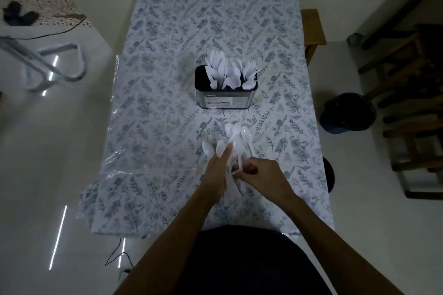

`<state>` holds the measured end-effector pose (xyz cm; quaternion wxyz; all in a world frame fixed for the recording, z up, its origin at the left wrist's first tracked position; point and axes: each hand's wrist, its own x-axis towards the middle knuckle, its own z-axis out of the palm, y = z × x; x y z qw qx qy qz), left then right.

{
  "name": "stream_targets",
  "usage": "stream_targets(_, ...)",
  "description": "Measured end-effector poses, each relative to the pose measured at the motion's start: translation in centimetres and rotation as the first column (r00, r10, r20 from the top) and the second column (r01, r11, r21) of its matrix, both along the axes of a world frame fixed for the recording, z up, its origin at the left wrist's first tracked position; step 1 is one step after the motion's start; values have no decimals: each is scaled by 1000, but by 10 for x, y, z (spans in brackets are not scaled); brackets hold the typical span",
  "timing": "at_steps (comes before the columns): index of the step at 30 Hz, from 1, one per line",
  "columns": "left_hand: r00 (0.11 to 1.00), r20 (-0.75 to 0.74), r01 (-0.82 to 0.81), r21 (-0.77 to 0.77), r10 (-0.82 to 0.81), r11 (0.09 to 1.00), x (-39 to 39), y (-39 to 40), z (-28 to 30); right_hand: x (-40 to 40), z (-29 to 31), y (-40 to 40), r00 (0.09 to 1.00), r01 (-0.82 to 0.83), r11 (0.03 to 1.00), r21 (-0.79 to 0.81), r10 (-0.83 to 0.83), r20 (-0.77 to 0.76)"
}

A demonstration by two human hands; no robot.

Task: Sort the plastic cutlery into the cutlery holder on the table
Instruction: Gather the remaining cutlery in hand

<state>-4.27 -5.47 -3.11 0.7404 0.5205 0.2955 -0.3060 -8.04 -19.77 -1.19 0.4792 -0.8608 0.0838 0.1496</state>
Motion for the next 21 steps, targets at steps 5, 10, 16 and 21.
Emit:
stream_targets(5,993,111,-46,-12,47,999,0,8,-8,7,-6,11,999,-8,996,-90,11,30)
stream_targets(10,989,130,-75,27,71,997,3,1,-7,3,-16,29,974,-181,930,-321,215,71)
stream_targets(16,992,94,-88,35,84,996,7,10,-24,17,-23,9,976,200,968,-152,-183,120)
stream_targets(21,995,-24,-94,100,97,990,9,10,-25,38,-56,-8,990,-31,874,-485,-42,-137)
